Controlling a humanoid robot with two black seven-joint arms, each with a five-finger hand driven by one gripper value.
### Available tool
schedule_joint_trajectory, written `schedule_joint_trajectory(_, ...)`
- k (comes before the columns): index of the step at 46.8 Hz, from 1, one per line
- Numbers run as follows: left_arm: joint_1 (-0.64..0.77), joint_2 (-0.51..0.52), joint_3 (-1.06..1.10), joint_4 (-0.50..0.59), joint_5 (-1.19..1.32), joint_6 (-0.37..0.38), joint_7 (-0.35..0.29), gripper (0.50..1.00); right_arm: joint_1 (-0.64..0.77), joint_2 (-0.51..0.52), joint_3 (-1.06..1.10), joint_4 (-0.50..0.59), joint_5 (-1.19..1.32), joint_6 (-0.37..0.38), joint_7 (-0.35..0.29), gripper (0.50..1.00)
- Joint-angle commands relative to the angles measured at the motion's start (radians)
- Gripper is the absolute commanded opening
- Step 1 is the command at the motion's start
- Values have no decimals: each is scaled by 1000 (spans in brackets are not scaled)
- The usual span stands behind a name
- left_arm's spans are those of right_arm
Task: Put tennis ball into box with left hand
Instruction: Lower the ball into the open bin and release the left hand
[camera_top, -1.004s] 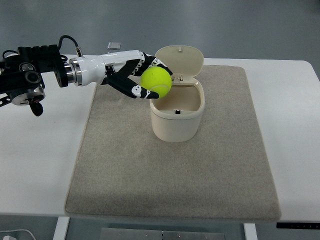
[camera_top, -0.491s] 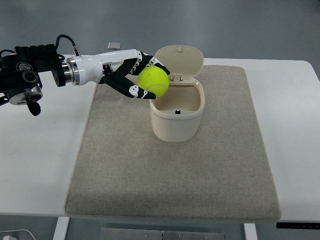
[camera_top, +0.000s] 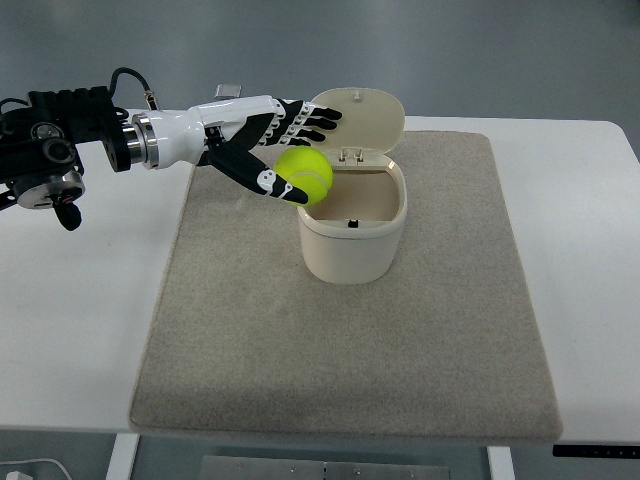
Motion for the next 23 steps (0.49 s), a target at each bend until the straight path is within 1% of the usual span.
schedule_joint_trajectory(1, 1, 1, 1, 0, 0, -2, 0, 986, 0, 0, 0, 0, 0, 0, 0, 938)
schedule_joint_trajectory(23, -8, -4, -27, -31, -1, -2, -2, 986, 0, 0, 0, -1, 0, 0, 0, 938)
